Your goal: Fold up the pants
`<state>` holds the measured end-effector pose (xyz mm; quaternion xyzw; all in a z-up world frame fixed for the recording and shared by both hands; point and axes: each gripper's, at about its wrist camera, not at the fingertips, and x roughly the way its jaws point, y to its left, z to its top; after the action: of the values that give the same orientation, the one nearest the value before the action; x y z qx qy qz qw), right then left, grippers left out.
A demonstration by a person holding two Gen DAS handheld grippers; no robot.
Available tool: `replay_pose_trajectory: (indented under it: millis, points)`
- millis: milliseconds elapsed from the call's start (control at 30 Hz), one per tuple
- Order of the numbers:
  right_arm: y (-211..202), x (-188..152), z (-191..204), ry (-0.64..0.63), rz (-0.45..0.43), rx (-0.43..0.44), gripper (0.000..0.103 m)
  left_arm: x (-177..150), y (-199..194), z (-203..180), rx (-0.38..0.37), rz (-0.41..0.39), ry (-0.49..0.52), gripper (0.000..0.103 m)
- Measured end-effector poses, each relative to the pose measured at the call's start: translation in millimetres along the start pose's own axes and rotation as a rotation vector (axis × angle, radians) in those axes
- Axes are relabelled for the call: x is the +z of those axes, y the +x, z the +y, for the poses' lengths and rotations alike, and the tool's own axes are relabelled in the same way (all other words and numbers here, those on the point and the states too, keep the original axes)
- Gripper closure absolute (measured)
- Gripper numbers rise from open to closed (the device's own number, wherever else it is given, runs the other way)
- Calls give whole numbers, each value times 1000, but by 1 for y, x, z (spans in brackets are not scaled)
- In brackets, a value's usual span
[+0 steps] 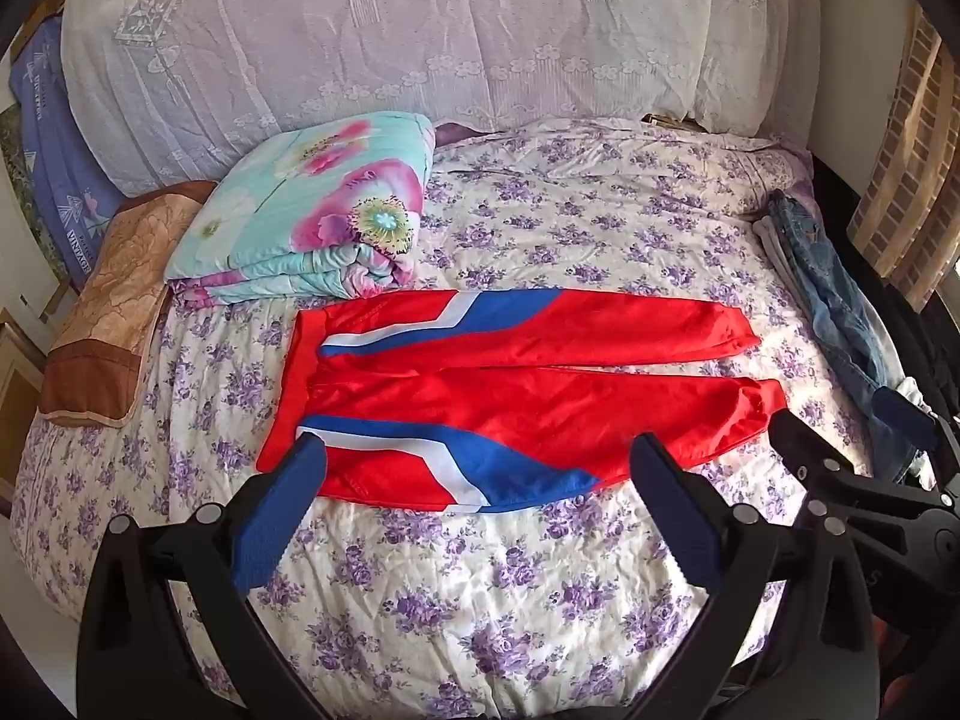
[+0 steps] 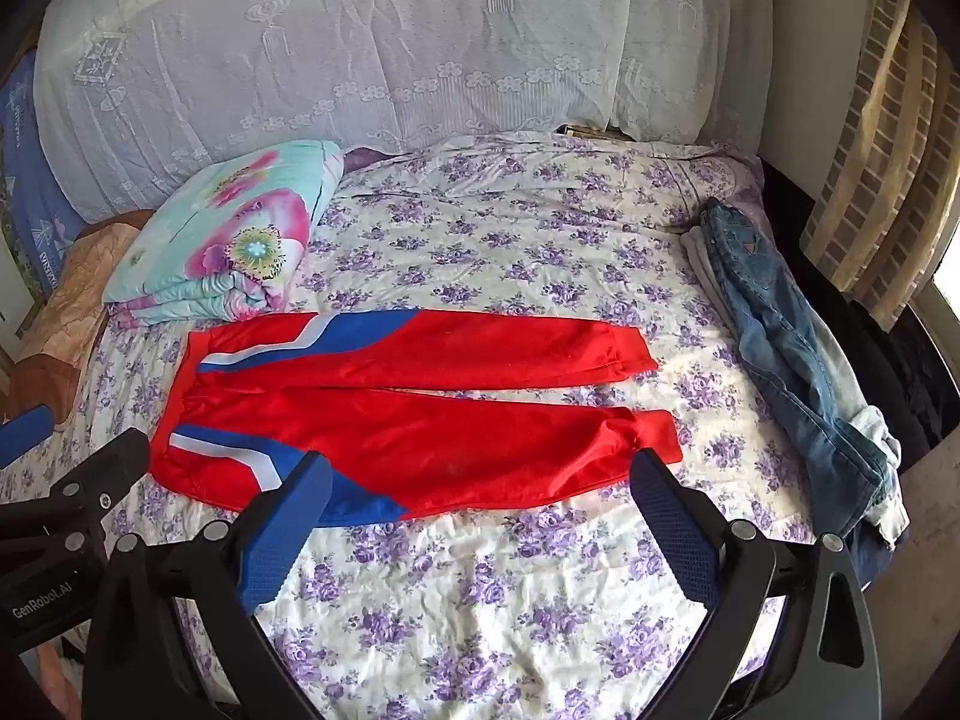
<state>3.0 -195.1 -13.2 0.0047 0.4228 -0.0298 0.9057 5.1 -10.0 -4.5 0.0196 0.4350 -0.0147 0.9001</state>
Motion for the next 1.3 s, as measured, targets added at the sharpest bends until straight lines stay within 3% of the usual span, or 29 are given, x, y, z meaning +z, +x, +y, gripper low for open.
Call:
replay_pose_trajectory:
  millis: [1300]
  points:
    - [5, -3, -6, 8, 5, 4, 3, 0, 4, -6, -7, 12, 9, 5]
